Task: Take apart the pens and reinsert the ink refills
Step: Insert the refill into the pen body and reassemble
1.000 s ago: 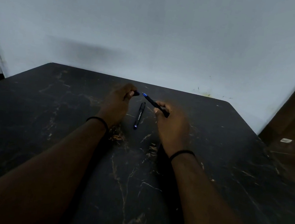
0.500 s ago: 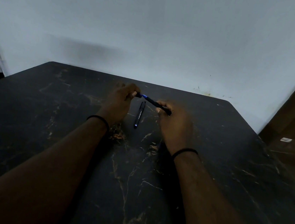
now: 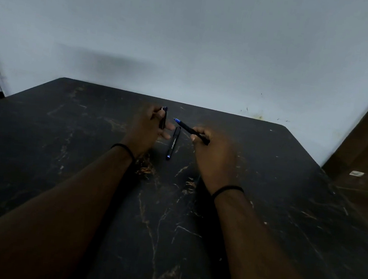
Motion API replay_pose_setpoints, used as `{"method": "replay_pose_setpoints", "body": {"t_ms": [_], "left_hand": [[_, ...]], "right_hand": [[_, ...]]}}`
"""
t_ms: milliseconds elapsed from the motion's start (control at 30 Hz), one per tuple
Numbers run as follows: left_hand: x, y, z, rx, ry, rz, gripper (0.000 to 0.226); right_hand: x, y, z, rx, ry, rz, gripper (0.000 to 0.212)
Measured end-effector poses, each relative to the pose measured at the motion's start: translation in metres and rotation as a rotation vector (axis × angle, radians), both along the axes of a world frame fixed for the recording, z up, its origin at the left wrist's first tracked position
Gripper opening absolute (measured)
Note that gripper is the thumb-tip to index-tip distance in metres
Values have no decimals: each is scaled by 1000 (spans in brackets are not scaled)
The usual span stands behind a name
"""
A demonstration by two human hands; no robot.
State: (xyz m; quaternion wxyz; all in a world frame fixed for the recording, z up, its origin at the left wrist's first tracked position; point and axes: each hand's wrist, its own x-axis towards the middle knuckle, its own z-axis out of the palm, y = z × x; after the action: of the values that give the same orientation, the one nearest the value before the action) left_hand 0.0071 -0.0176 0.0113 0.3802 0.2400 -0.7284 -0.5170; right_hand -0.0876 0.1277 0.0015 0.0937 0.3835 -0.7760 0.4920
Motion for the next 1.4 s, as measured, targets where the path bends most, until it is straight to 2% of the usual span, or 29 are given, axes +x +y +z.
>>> {"method": "replay_pose_setpoints", "body": {"t_ms": [167,367,800,1100,1267,1400], "left_hand": [[6,7,6,325,193,-47,26],[8,6,7,450,276,-106,29],[-3,15,3,407,218,-192,25],[-7,24,3,441,177,-255,20],[-6,23,3,416,147,-259,18],[-7,27,4,368,134,-183,19]], "right_hand": [[8,2,0,36,48,71,14],[14,3,3,97,88,77,16],[18,3,5,147,50,80,22],[21,1,5,82,24,37,22],[23,1,4,15,-77,42,17],[29,0,3,9,-162,82,14]]}}
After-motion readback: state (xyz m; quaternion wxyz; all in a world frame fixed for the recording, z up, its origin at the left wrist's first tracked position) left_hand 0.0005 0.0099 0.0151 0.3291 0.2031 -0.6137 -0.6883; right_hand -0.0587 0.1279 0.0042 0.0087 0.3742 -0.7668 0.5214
